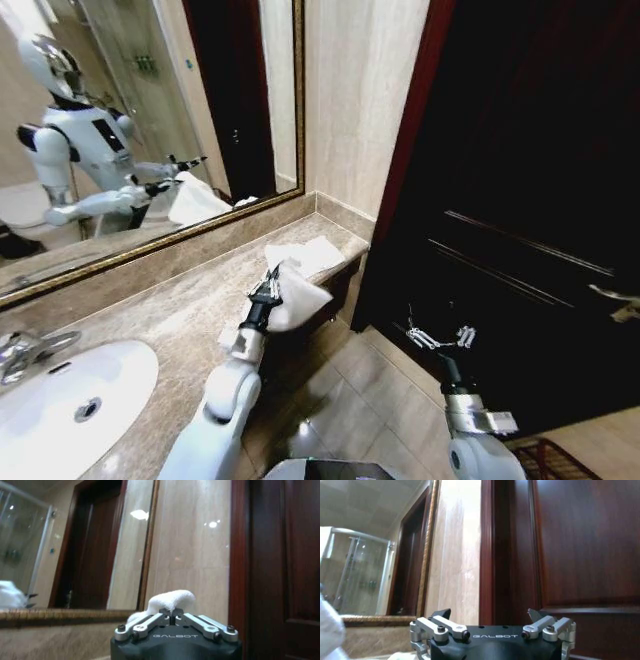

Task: Discard the used towel into the hamper.

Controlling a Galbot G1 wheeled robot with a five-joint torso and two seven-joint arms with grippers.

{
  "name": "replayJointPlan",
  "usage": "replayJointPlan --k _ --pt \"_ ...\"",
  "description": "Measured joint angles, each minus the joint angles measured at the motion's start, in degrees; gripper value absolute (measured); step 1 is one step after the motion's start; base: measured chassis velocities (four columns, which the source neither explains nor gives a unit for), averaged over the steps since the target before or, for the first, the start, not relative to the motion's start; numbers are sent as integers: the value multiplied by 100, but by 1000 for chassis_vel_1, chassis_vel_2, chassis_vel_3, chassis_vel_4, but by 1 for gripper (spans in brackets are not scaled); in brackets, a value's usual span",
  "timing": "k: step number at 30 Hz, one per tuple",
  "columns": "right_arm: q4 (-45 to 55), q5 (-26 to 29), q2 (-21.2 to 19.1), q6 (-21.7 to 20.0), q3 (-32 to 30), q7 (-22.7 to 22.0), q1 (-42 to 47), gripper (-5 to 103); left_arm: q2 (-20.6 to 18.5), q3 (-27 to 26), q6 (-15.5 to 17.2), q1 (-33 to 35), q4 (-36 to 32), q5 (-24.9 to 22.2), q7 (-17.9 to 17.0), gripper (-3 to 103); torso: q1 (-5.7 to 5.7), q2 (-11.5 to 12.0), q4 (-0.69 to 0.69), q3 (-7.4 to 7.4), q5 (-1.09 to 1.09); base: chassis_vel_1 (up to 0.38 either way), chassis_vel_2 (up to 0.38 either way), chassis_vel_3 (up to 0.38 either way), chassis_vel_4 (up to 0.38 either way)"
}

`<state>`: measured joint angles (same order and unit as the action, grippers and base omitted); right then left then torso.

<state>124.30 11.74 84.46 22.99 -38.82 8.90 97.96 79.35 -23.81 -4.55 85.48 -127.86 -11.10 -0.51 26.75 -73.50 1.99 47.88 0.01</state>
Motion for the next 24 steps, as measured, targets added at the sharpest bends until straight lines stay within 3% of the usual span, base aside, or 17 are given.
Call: replayJointPlan --k 10,24 --pt "225 -69 17 5 38 23 73 100 201 -187 -243 694 -477 180 192 0 2 1 -1 1 -2 -88 -83 -73 -86" --pt "283 15 120 270 19 172 325 100 236 -200 -344 867 -619 205 365 0 1 1 -1 1 -1 -120 -135 -125 -117"
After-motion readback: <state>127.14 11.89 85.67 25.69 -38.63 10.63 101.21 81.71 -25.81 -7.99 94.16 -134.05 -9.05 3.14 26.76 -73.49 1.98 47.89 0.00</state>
